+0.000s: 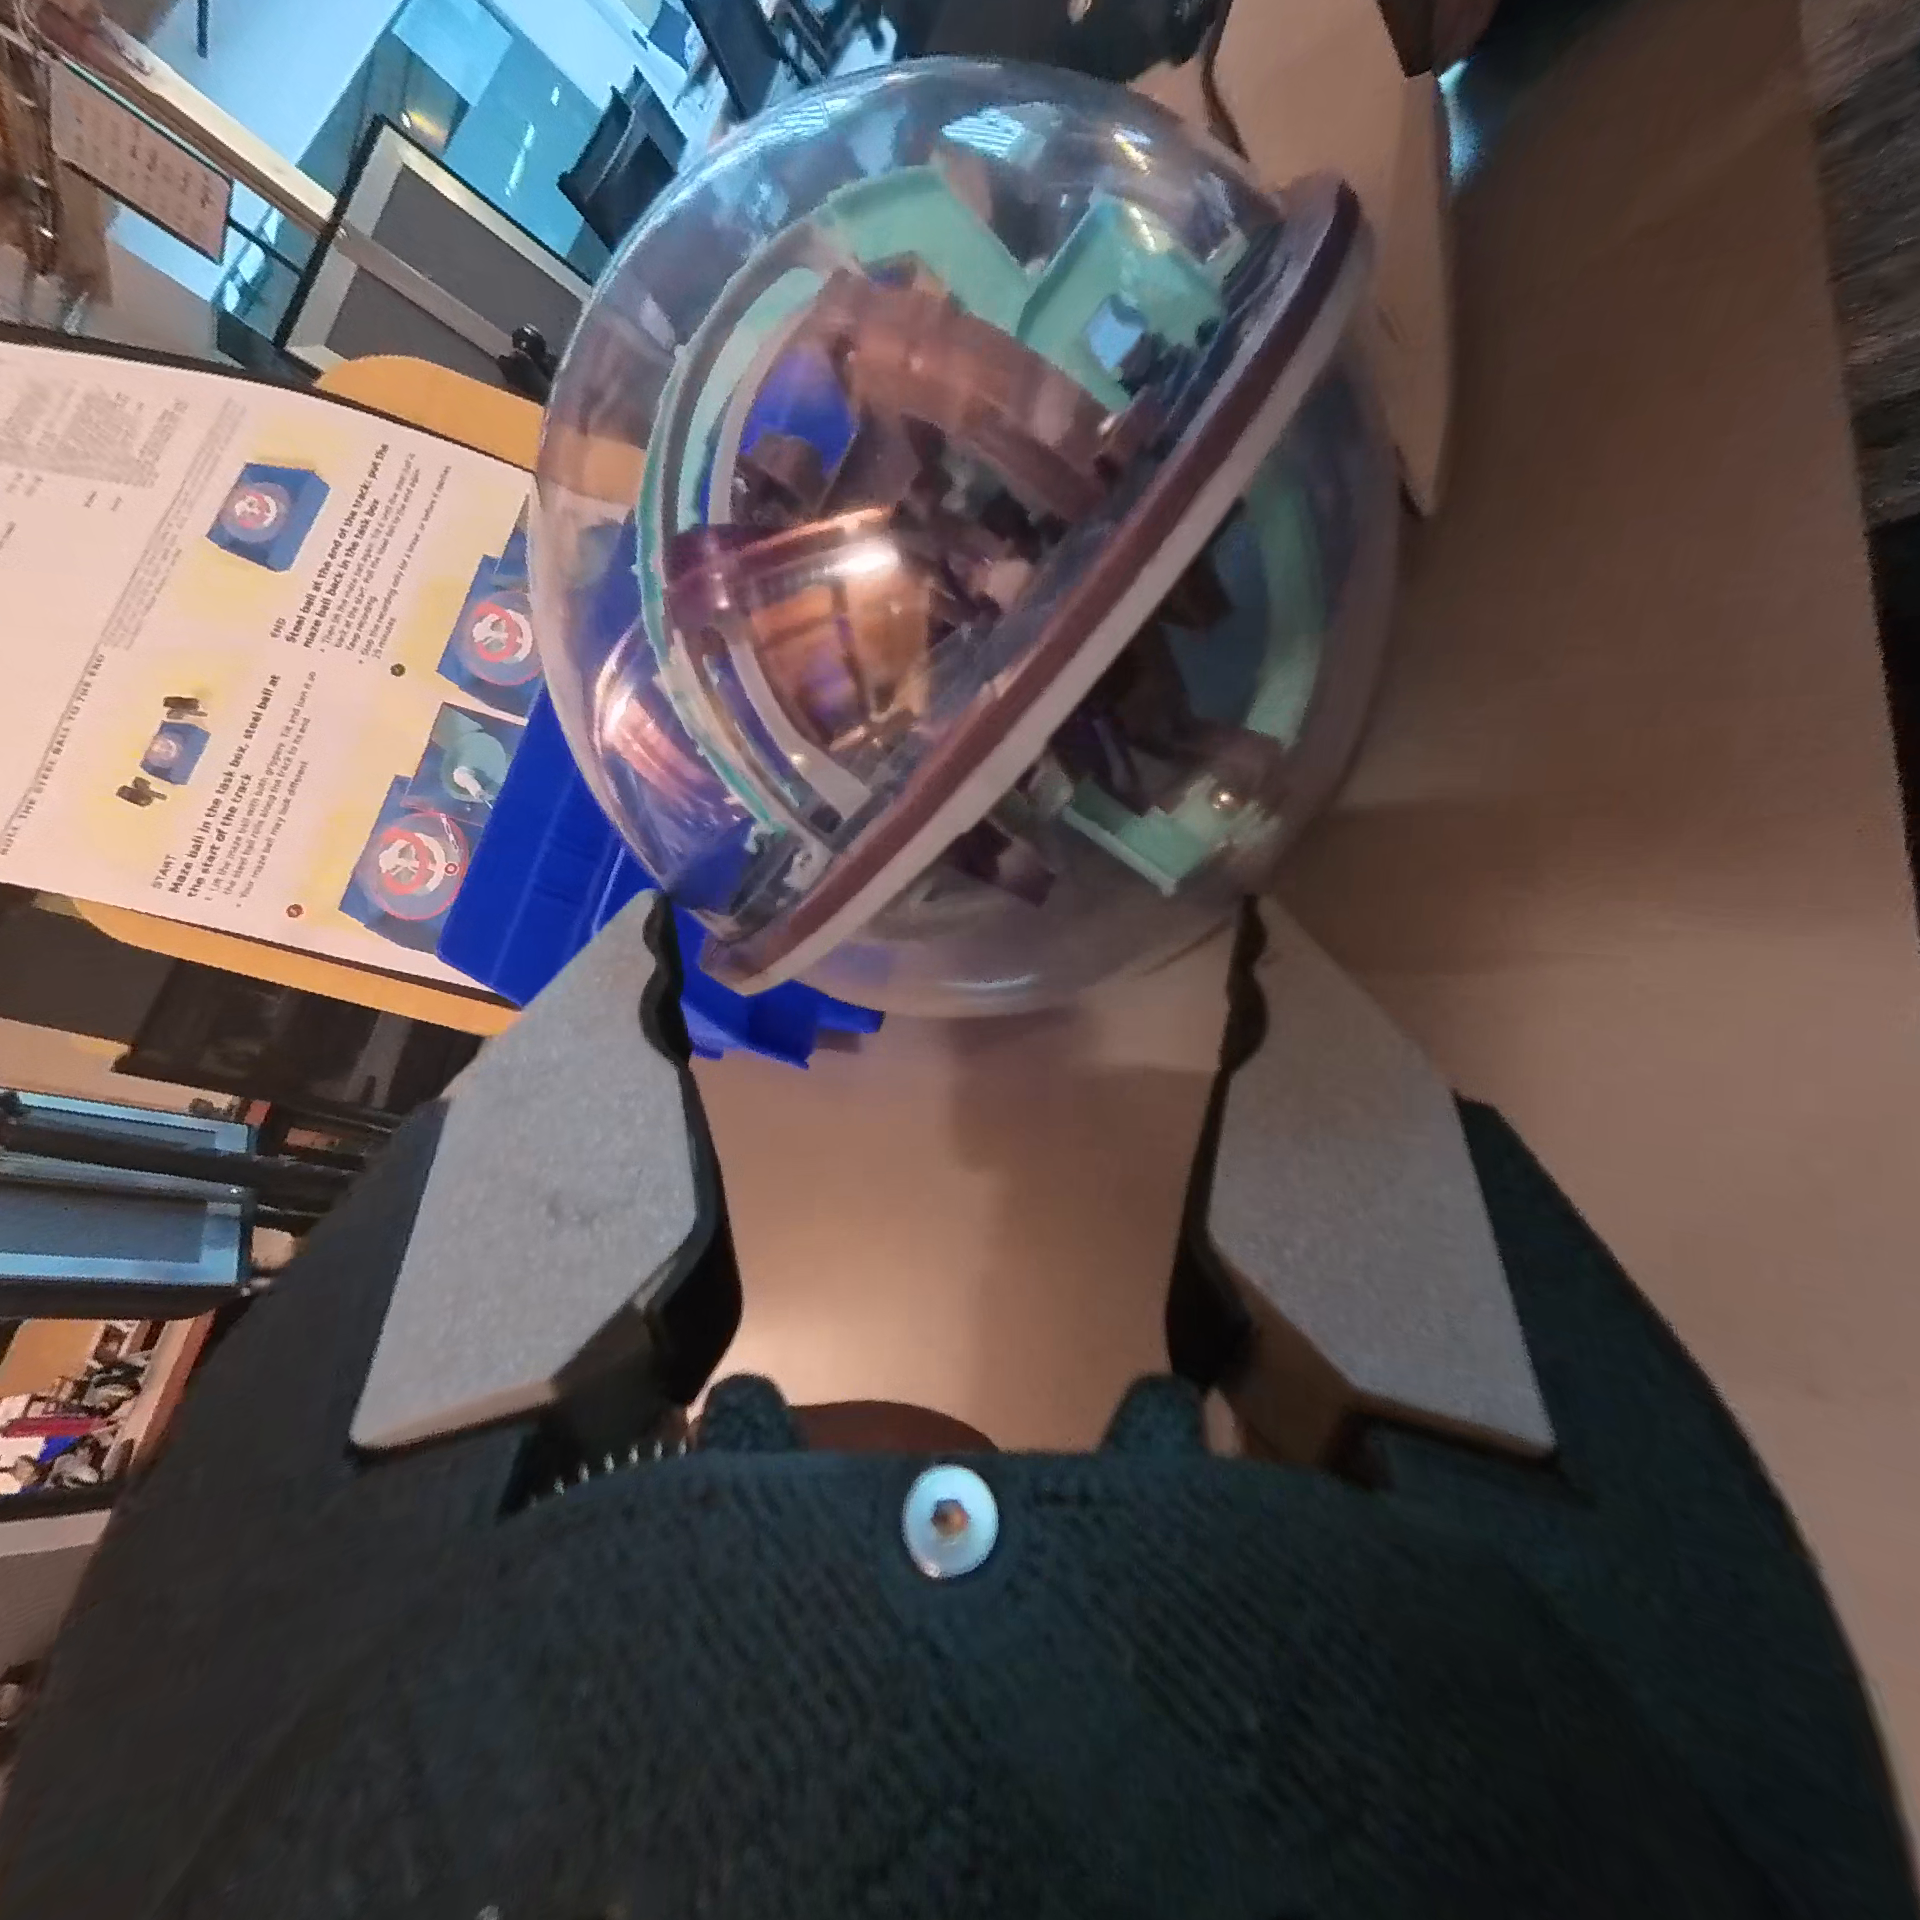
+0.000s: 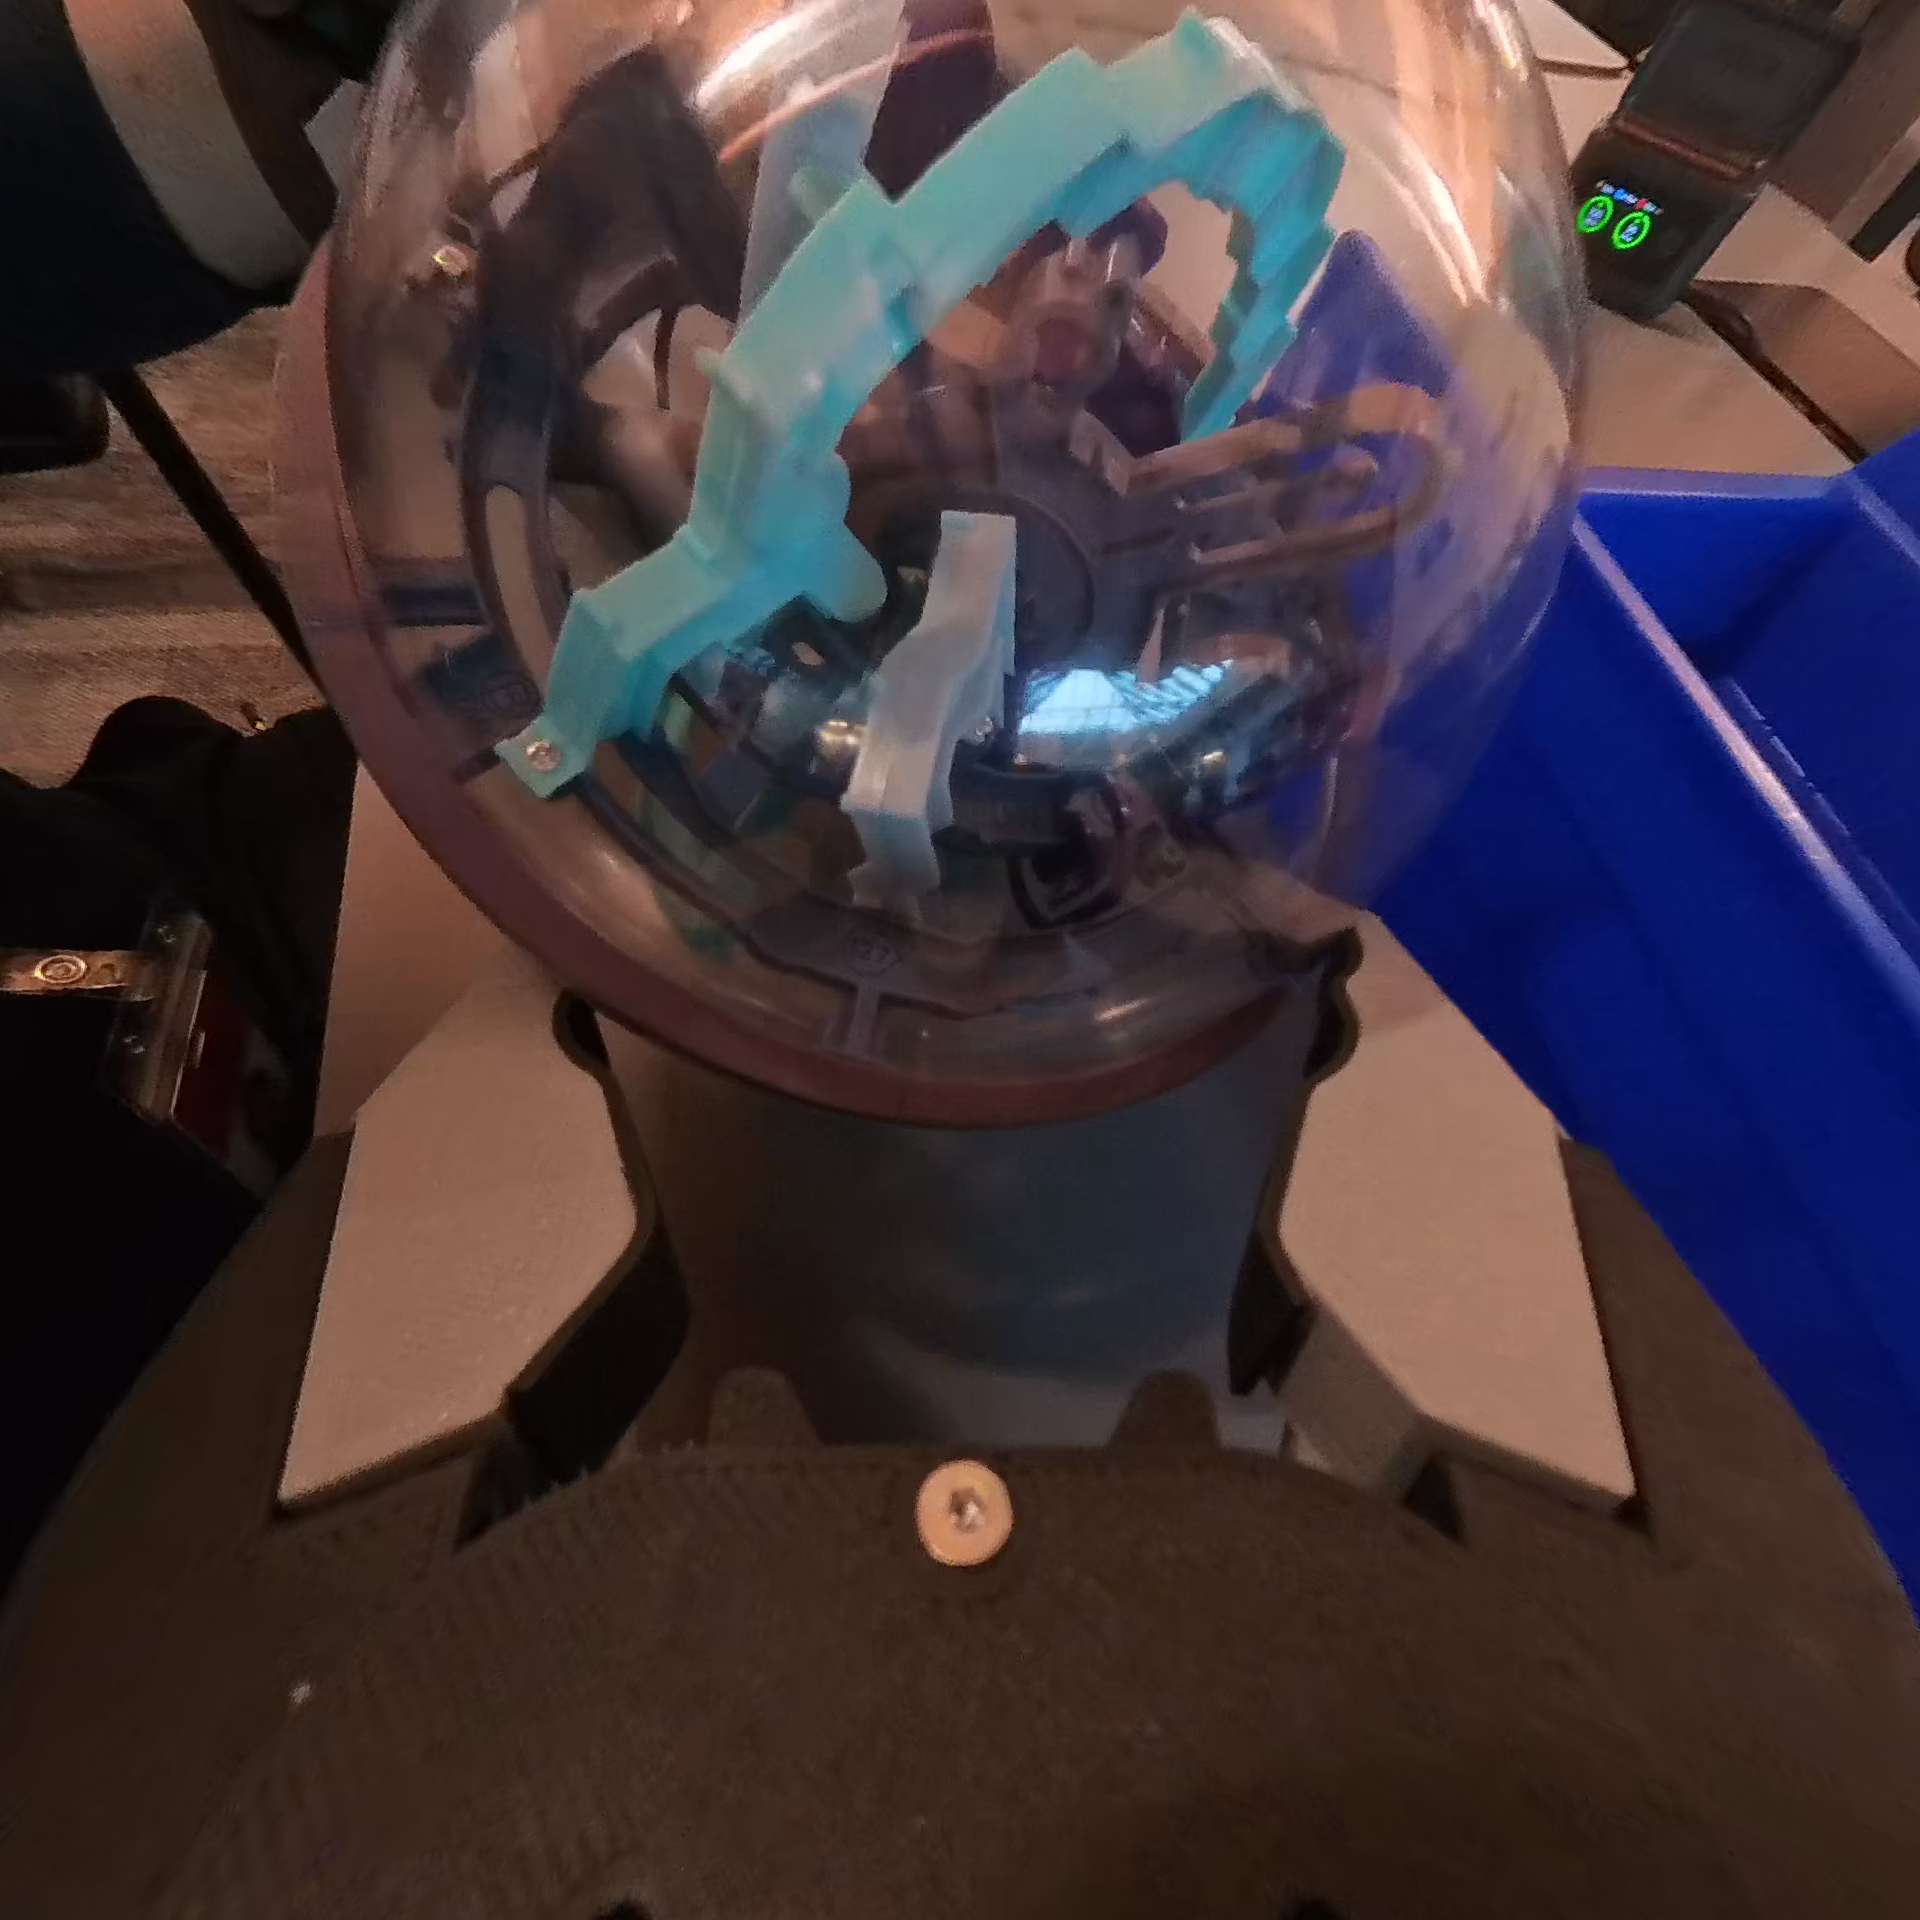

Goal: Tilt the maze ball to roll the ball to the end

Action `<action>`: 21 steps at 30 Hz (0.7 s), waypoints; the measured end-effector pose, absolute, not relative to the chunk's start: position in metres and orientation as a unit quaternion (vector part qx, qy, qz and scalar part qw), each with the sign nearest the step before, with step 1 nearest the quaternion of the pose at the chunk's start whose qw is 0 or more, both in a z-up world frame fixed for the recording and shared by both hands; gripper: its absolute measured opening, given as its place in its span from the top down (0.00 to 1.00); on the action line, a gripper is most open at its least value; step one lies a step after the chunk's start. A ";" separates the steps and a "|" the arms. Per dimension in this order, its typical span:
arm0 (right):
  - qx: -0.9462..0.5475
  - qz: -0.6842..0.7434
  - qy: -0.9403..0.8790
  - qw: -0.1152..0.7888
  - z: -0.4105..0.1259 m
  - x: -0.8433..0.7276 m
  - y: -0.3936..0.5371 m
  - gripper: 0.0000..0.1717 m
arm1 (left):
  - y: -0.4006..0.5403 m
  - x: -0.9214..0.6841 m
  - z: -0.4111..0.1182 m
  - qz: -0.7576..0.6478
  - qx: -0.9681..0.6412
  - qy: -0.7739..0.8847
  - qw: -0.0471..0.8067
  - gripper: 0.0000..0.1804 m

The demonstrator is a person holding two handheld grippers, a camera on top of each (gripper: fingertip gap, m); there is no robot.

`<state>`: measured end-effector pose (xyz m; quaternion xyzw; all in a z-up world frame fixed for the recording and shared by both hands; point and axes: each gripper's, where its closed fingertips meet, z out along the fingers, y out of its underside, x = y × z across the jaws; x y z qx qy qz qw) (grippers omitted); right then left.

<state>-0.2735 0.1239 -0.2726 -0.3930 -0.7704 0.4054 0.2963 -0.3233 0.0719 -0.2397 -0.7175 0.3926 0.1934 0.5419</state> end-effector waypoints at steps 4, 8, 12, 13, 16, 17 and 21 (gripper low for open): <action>-0.384 0.410 -0.777 0.285 -0.274 -0.273 0.124 0.23 | 0.071 -0.325 -0.240 0.207 -0.702 0.407 0.546 0.44; -0.387 0.402 -0.786 0.266 -0.279 -0.273 0.126 0.23 | 0.073 -0.320 -0.236 0.180 -0.707 0.404 0.553 0.43; -0.383 0.358 -0.813 0.254 -0.293 -0.271 0.128 0.22 | 0.071 -0.313 -0.227 0.174 -0.710 0.432 0.527 0.42; -0.385 0.358 -0.813 0.249 -0.294 -0.270 0.128 0.23 | 0.071 -0.314 -0.227 0.179 -0.714 0.441 0.513 0.43; -0.394 0.355 -0.812 0.245 -0.297 -0.268 0.131 0.21 | 0.072 -0.314 -0.224 0.193 -0.715 0.467 0.483 0.44; -0.396 0.349 -0.812 0.249 -0.298 -0.268 0.133 0.21 | 0.072 -0.312 -0.223 0.192 -0.715 0.472 0.479 0.44; -0.400 0.342 -0.809 0.264 -0.295 -0.261 0.141 0.21 | 0.071 -0.307 -0.219 0.190 -0.710 0.481 0.478 0.47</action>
